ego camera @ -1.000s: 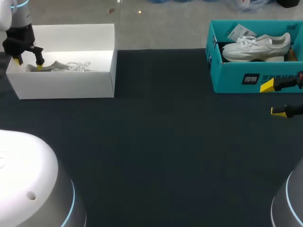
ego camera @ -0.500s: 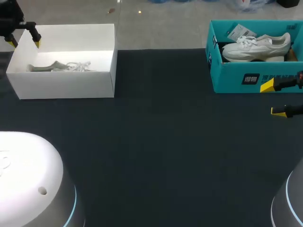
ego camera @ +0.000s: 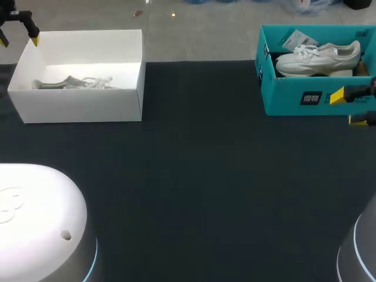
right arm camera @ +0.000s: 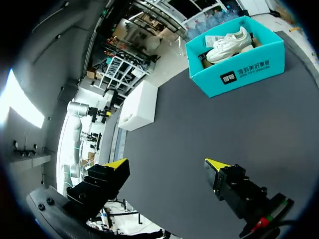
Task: Take the shoe out of the shoebox, open the shoe tongue, remove and reinsert the insole, then place the shoe into the shoebox
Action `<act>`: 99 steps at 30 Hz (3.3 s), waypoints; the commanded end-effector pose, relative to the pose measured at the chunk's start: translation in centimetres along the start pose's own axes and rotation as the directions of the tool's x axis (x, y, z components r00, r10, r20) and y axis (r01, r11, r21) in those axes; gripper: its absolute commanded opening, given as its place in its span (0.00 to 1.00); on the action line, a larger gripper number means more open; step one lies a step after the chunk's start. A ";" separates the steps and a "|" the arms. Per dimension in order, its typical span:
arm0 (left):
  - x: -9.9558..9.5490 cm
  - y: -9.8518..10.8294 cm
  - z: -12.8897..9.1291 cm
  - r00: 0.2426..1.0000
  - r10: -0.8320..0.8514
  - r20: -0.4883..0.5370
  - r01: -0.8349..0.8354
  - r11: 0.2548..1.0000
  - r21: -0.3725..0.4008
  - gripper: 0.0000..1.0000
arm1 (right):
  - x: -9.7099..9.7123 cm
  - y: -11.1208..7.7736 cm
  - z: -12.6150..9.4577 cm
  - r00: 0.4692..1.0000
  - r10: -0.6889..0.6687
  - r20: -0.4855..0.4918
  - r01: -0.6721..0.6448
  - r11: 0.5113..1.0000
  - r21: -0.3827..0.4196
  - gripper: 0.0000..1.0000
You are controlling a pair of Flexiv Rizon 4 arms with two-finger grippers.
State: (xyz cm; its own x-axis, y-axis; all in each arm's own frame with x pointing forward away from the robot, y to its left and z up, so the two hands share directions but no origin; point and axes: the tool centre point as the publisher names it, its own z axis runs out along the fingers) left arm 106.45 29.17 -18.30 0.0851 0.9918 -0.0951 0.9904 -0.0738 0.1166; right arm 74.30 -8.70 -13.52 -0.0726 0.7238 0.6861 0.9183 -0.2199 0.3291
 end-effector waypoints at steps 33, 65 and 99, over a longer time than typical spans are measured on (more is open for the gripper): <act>0.1 0.2 0.0 1.000 0.002 0.000 -0.002 1.000 0.004 1.00 | -6.9 23.9 6.3 0.802 0.063 0.594 0.056 0.982 -0.179 1.00; 0.1 0.2 0.0 1.000 0.002 0.000 -0.002 1.000 0.004 1.00 | -19.1 35.9 12.6 0.675 0.127 0.727 0.071 0.969 -0.236 1.00; 0.1 0.2 0.0 1.000 0.002 0.000 -0.002 1.000 0.004 1.00 | -30.9 41.6 14.1 0.623 0.306 0.720 -0.213 0.952 -0.221 1.00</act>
State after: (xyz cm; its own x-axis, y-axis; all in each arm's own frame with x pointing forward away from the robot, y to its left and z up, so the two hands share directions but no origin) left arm 106.62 29.21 -18.34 0.0854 0.9917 -0.0964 0.9908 -0.0743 0.1135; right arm 118.36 -30.09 -28.05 0.4329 0.8997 0.0560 0.8429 -0.4260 0.3287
